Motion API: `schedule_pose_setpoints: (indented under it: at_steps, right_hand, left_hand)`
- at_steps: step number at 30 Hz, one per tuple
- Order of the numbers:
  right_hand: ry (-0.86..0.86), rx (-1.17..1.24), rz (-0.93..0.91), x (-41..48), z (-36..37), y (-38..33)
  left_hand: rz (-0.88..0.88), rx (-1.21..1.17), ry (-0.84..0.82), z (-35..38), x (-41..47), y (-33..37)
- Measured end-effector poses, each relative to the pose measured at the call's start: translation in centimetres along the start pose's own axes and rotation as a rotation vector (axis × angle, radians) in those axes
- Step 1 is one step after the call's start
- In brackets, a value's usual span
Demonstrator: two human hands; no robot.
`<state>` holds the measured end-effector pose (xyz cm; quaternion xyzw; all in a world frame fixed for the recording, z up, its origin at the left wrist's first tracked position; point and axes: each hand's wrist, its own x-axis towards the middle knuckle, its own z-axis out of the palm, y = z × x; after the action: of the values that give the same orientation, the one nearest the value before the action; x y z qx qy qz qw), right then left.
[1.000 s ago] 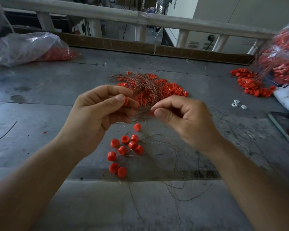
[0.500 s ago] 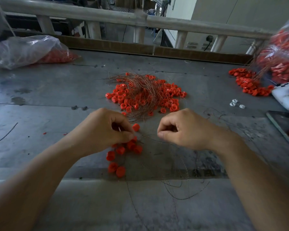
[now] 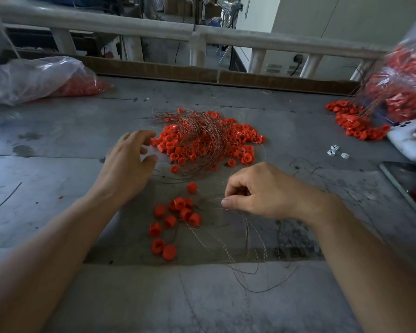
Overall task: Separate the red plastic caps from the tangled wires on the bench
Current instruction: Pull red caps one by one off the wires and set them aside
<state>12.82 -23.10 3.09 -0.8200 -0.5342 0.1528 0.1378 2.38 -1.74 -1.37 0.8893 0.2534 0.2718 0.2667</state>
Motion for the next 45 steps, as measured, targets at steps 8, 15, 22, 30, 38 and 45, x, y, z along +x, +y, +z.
schedule_pose_setpoints:
  at_steps: [8, 15, 22, 30, 38, 45]
  right_hand:
    - [0.04, 0.009, -0.031, -0.2, -0.1, -0.3]
    - [0.134, 0.118, -0.029, -0.4, -0.7, -0.1]
    - [0.322, 0.13, -0.014, -0.4, -1.6, 0.6]
    - [0.763, 0.263, 0.167, -0.3, -3.1, 2.2]
    - [0.768, 0.209, 0.286, 0.2, -2.7, 3.4]
    - [0.687, 0.114, 0.454, 1.2, -2.0, 5.4]
  left_hand:
    - [0.073, 0.103, -0.161, 0.8, 0.1, -0.3]
    - [0.021, 0.16, -0.127, 0.9, 0.1, -0.2]
    - [-0.032, 0.198, -0.147, 0.8, 0.3, 0.1]
    - [0.048, 0.13, -0.057, 0.6, 0.3, 0.2]
    - [0.007, -0.126, 0.069, -0.7, -0.7, 1.4]
    - [0.066, -0.205, -0.024, -1.3, -2.5, 2.8]
